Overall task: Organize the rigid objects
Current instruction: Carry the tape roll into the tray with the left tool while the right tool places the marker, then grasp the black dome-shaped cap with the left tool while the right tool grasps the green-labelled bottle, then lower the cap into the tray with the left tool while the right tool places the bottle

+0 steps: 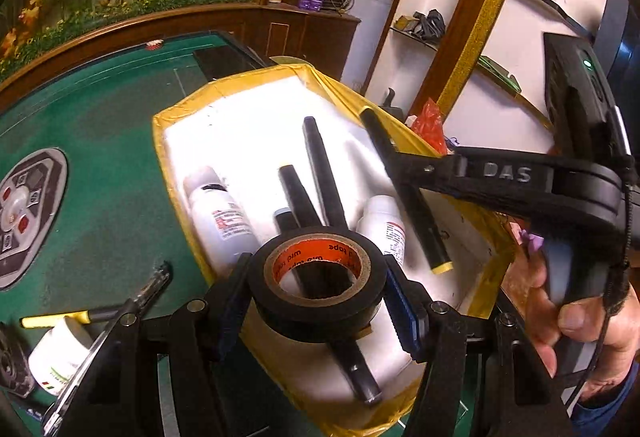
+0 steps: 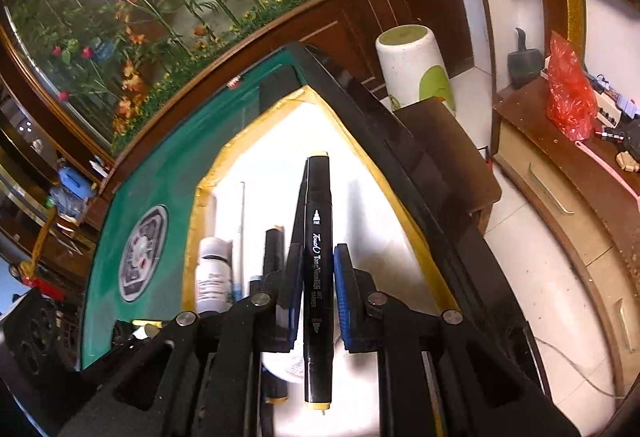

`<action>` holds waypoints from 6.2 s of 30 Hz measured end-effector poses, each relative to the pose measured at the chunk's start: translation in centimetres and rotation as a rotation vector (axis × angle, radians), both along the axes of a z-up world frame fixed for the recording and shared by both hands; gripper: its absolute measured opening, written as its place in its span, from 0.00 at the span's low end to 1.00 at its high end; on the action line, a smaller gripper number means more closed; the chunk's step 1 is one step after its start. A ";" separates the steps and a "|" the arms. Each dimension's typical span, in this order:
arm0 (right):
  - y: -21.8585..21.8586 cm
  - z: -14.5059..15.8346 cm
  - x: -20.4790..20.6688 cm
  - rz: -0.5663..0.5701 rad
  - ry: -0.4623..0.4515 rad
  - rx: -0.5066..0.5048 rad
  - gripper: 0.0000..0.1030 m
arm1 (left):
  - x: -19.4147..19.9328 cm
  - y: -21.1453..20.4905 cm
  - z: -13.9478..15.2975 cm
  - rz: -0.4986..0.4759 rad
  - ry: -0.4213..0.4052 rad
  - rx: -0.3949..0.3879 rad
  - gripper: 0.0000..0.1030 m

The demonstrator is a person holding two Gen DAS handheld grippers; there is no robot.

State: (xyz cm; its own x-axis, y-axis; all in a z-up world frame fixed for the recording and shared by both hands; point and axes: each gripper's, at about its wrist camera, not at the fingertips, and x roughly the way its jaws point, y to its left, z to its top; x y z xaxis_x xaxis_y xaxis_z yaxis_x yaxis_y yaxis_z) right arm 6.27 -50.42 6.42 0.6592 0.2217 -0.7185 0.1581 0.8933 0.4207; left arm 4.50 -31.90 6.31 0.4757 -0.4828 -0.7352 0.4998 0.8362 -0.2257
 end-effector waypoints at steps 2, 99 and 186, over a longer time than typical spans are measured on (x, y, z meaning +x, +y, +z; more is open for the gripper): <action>0.2 -0.3 0.5 -0.001 0.001 -0.032 0.14 | -0.1 -0.3 -0.2 -0.011 -0.004 0.003 0.64; 29.0 -0.7 -1.8 0.701 -0.020 -0.351 0.72 | 1.5 27.3 -4.2 0.544 0.037 0.221 0.73; 4.5 2.3 7.5 0.162 0.064 -0.116 0.56 | 6.7 -1.0 0.5 0.083 0.038 0.103 0.72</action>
